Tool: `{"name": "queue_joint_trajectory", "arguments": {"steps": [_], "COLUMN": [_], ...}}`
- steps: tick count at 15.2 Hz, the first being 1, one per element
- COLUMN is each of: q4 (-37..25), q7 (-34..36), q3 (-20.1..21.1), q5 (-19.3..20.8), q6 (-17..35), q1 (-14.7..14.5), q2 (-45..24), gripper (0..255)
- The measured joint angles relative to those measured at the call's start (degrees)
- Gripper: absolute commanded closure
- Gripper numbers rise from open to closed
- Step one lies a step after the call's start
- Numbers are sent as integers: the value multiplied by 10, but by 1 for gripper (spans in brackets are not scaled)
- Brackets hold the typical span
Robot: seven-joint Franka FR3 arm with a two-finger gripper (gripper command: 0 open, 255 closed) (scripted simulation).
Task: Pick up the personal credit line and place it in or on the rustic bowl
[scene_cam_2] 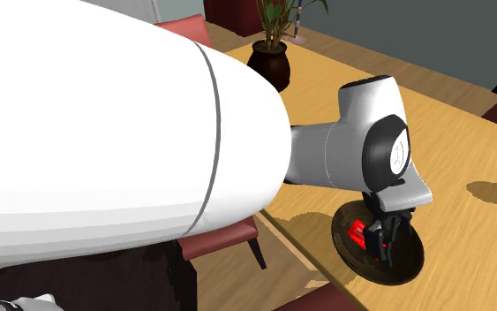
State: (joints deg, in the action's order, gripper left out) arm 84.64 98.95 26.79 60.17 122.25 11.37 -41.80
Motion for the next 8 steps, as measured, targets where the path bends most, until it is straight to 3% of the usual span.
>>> {"name": "queue_joint_trajectory", "arguments": {"steps": [8], "q4": [22], "q7": [-5], "q3": [20], "q5": [-24], "q6": [-31], "q1": [-3], "q2": [48], "gripper": [0]}}
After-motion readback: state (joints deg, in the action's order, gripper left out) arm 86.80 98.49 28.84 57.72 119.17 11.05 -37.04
